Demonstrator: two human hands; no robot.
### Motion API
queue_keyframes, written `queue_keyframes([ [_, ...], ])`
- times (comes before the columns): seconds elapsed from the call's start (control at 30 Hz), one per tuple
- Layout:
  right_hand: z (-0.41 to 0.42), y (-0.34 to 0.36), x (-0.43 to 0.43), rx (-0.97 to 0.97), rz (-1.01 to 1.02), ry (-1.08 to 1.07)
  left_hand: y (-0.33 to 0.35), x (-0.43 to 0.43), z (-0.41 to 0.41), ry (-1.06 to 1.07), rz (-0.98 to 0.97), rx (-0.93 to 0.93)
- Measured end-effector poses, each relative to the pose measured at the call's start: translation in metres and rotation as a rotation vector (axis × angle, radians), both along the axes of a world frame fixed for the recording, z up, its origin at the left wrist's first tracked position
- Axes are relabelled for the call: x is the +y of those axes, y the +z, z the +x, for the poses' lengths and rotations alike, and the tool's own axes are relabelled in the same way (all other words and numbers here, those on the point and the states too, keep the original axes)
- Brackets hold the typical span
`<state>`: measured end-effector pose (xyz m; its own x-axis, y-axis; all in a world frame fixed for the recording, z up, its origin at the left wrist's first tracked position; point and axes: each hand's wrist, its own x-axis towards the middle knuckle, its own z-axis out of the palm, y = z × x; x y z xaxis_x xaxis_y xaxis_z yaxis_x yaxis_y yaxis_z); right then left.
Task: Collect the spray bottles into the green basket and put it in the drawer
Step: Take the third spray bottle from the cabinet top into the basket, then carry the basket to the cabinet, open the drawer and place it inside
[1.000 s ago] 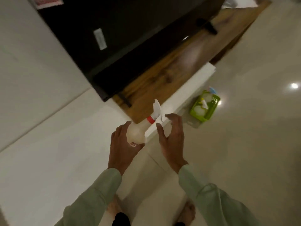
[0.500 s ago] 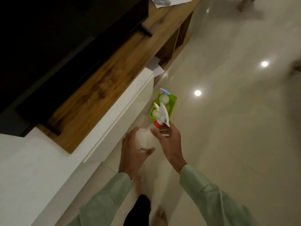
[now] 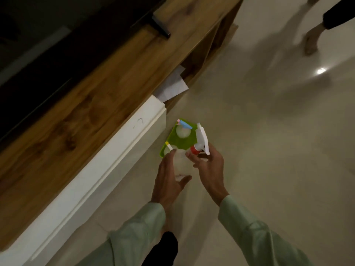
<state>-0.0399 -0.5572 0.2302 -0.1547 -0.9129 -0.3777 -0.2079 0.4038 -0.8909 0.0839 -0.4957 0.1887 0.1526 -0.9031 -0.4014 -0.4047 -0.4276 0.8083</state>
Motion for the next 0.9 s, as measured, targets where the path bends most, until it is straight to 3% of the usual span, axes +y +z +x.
queue_keyframes([
  [0.17,-0.018,-0.042,-0.055,0.176,-0.068,0.122,-0.032,-0.047,-0.007,-0.007,0.105,-0.058],
  [0.33,-0.035,-0.109,-0.094,0.287,-0.117,0.319,-0.065,-0.066,-0.016,0.166,0.174,-0.095],
  [0.63,-0.056,-0.245,-0.121,0.325,-0.228,0.669,-0.159,-0.067,-0.052,0.602,0.215,-0.212],
  [0.9,-0.054,-0.299,-0.120,0.397,-0.263,0.798,-0.208,-0.068,-0.067,0.759,0.222,-0.199],
])
